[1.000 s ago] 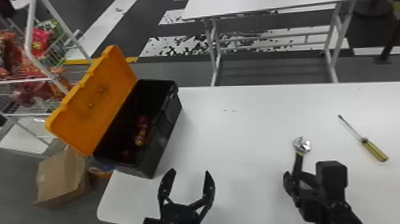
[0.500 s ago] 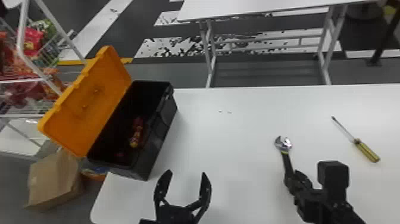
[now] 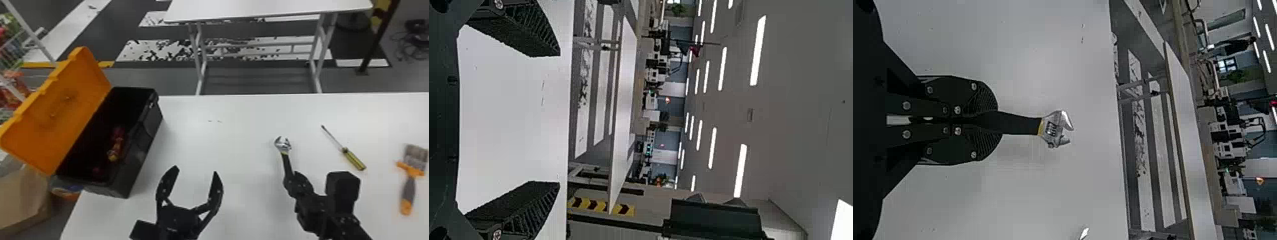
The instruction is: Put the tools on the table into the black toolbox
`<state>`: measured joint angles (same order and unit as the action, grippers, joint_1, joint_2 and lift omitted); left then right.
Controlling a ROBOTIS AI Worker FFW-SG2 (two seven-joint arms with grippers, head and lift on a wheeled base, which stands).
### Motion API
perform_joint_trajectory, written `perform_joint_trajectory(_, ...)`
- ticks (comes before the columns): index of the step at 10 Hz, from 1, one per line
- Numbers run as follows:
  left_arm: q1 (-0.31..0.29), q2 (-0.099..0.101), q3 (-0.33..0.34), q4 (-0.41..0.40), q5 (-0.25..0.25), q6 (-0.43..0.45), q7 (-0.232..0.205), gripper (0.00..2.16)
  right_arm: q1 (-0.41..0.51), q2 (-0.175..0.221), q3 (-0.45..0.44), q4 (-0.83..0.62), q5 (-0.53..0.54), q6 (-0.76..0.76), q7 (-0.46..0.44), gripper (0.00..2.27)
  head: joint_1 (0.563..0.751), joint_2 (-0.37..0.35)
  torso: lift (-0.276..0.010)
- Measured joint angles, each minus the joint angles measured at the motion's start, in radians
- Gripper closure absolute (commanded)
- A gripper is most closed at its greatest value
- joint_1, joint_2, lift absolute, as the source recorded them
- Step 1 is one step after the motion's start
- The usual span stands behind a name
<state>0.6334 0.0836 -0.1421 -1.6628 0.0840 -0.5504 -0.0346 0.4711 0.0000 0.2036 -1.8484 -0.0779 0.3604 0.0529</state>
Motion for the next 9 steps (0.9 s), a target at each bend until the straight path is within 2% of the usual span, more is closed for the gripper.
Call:
perform_joint_trajectory(1,-0.001,-0.001,-0.012,-0.039,0.001,0.049,-0.024,0.07,0.013,0.000,-0.002,-0.010,0.003,-0.029,0.027,2.25,0.695,0.122,-0.075)
perform_joint_trajectory(3,-0.012,-0.007,-0.017,-0.109,0.035,0.193,-0.122,0.07,0.040,0.000,-0.003,-0.016,0.013,-0.137,0.087,2.25,0.695,0.090,-0.075)
perform_joint_trajectory(4,-0.022,-0.008,-0.013,-0.142,0.075,0.278,-0.169,0.07,0.053,0.000,-0.003,-0.016,0.017,-0.198,0.112,2.25,0.695,0.080,-0.075)
perform_joint_trajectory(5,-0.029,-0.008,-0.007,-0.170,0.113,0.347,-0.197,0.07,0.064,0.000,-0.002,-0.017,0.020,-0.246,0.132,2.25,0.695,0.075,-0.075)
perform_joint_trajectory(7,-0.050,-0.008,0.007,-0.214,0.182,0.474,-0.238,0.07,0.084,0.000,0.000,-0.017,0.022,-0.308,0.178,2.25,0.695,0.078,-0.075)
perform_joint_trajectory(9,-0.099,-0.006,0.034,-0.257,0.285,0.654,-0.265,0.07,0.109,0.000,0.012,-0.017,0.037,-0.370,0.203,2.25,0.695,0.087,-0.075)
